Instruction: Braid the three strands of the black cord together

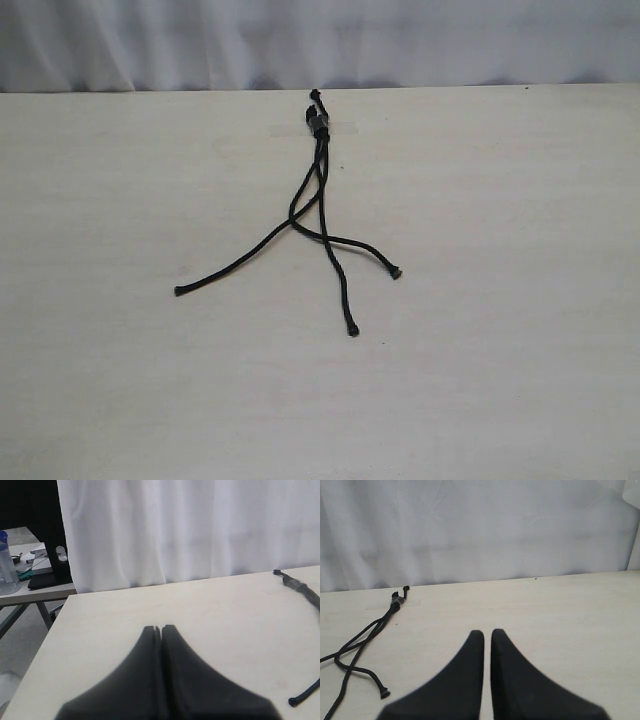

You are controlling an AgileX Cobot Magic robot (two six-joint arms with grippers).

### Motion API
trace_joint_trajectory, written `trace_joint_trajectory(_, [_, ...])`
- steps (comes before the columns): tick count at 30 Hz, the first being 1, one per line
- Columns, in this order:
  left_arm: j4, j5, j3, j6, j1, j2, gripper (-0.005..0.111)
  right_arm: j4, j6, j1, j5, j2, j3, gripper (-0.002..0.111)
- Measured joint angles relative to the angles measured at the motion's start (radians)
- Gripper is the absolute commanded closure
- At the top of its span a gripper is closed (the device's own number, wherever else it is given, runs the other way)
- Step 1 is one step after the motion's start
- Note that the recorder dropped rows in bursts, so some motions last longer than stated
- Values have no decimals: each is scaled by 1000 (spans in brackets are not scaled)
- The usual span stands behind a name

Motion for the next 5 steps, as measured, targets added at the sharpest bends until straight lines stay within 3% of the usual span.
trace_joint_trajectory(5, [0, 0, 0, 0, 0, 0, 107, 0, 0, 0, 0, 0, 0, 104])
